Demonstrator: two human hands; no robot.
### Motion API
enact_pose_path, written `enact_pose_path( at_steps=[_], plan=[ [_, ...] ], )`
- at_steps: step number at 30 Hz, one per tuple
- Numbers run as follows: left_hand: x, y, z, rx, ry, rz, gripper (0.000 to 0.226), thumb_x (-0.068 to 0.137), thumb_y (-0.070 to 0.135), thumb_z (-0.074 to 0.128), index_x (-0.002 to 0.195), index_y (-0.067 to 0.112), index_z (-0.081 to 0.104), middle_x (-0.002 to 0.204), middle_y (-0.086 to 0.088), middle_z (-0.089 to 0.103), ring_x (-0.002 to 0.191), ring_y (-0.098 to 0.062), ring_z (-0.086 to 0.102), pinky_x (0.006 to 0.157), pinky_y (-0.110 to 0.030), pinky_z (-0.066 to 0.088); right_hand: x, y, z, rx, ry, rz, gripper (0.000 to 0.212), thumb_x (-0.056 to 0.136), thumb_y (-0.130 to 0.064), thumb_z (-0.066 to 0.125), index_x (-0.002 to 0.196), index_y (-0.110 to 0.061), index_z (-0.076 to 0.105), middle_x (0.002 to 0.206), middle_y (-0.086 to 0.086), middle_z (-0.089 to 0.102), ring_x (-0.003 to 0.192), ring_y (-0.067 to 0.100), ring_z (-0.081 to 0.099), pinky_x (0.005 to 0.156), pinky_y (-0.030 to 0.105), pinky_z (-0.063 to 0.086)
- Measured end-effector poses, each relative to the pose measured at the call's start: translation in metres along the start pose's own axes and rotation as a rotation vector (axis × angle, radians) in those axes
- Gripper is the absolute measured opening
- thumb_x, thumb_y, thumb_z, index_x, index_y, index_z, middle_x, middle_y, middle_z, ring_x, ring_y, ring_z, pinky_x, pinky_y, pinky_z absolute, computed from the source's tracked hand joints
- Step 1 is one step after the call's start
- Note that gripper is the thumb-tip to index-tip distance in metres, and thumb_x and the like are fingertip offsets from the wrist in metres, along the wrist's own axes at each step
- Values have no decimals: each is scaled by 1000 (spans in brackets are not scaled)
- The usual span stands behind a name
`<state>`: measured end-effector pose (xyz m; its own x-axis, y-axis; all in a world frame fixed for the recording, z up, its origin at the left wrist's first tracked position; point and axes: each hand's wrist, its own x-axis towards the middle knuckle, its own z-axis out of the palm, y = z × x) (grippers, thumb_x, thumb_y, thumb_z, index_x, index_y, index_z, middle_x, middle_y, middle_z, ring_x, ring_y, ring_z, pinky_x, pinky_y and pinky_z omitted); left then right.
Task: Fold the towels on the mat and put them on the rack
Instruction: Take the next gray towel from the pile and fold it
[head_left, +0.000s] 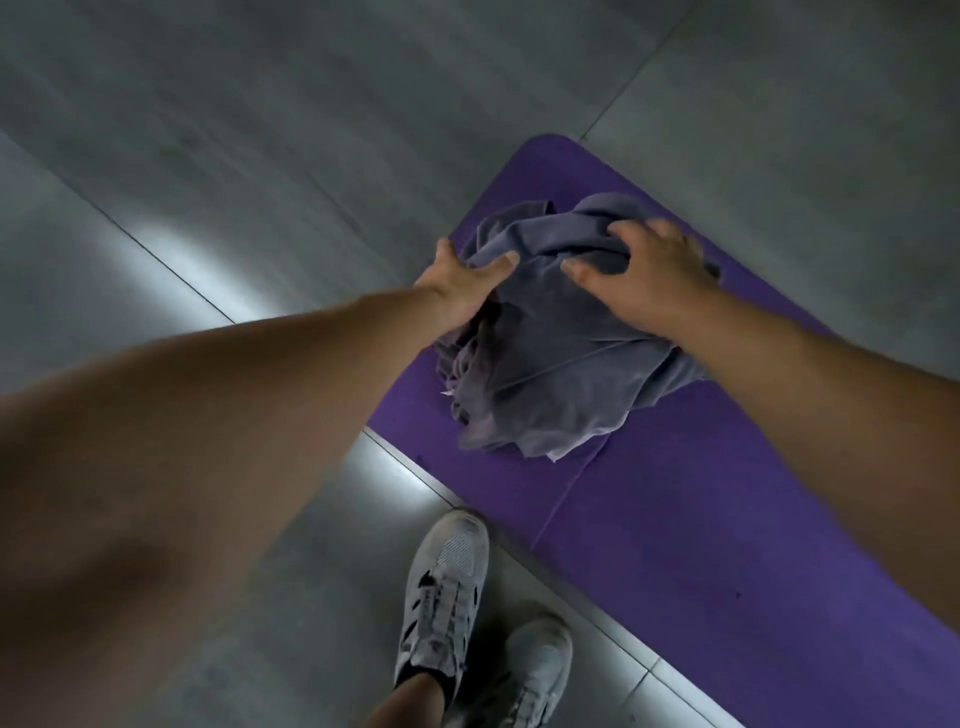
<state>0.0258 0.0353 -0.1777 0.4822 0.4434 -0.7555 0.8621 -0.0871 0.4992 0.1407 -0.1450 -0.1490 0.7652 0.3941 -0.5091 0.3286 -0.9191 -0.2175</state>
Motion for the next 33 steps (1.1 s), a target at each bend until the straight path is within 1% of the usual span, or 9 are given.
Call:
enact_pose_path(
  at_steps=[2, 4, 6, 8, 12, 16, 19, 27, 33],
  plan=[
    [0, -5, 4, -96, -10, -31, 96, 83, 64, 69, 155, 13, 31, 143, -10, 53, 126, -33, 57, 100, -45, 53, -3, -1, 8, -28, 61, 7, 71, 84, -79, 49, 133, -27, 50, 147, 9, 40, 137, 38, 36, 102, 58, 40],
    [-6, -10, 7, -159, -78, -17, 63, 85, 51, 75, 133, 13, 59, 118, -7, 67, 104, -29, 69, 82, -39, 62, -13, 3, 10, 10, 160, 3, 59, 88, -72, 53, 117, -20, 57, 137, 9, 49, 129, 36, 42, 97, 56, 43],
    [-21, -9, 7, -185, -104, 78, 29, 86, 45, 77, 104, 23, 71, 101, -3, 73, 96, -25, 72, 82, -39, 62, -26, 9, 5, 82, 223, -49, 48, 91, -64, 57, 99, -17, 57, 123, 9, 55, 118, 34, 49, 89, 47, 45],
    [-45, -3, 5, -203, -94, 195, 19, 85, 43, 78, 93, 27, 70, 96, 2, 74, 93, -18, 72, 87, -42, 60, -43, 17, -7, 157, 258, -100, 41, 92, -57, 61, 85, -18, 49, 104, 5, 55, 102, 30, 55, 73, 38, 45],
    [-115, 25, -2, -177, -74, 349, 16, 82, 49, 77, 84, 40, 64, 108, 6, 60, 98, -14, 62, 82, -35, 55, -97, 24, -37, 345, 282, -149, 38, 91, -45, 69, 79, -17, 45, 91, -3, 48, 81, 17, 51, 57, 27, 33],
    [-183, 63, 1, -202, -164, 437, 17, 88, 33, 76, 86, 30, 60, 82, 14, 66, 78, -8, 65, 68, -31, 55, -160, 30, -75, 523, 287, -145, 35, 89, -39, 70, 75, -20, 44, 90, -6, 48, 75, 4, 50, 58, 10, 37],
    [-231, 89, 11, -113, -166, 495, 26, 86, 36, 77, 95, 20, 58, 90, 2, 67, 82, -13, 67, 70, -38, 60, -205, 43, -103, 604, 269, -75, 35, 88, -42, 65, 74, -17, 45, 85, -5, 50, 74, 8, 51, 57, 16, 39],
    [-319, 128, 85, 11, -239, 513, 29, 86, 42, 75, 92, 27, 51, 83, 8, 63, 73, -3, 61, 56, -16, 49, -305, 129, -146, 649, 295, 54, 37, 88, -44, 67, 72, -20, 43, 74, -2, 50, 59, 12, 42, 48, 20, 35],
    [-391, 152, 186, -32, -332, 566, 27, 90, 29, 75, 88, 25, 49, 76, 12, 58, 64, 8, 58, 52, -9, 43, -370, 223, -162, 720, 367, 138, 34, 91, -39, 69, 77, -12, 53, 70, 7, 55, 60, 18, 45, 47, 27, 37]
  ],
)
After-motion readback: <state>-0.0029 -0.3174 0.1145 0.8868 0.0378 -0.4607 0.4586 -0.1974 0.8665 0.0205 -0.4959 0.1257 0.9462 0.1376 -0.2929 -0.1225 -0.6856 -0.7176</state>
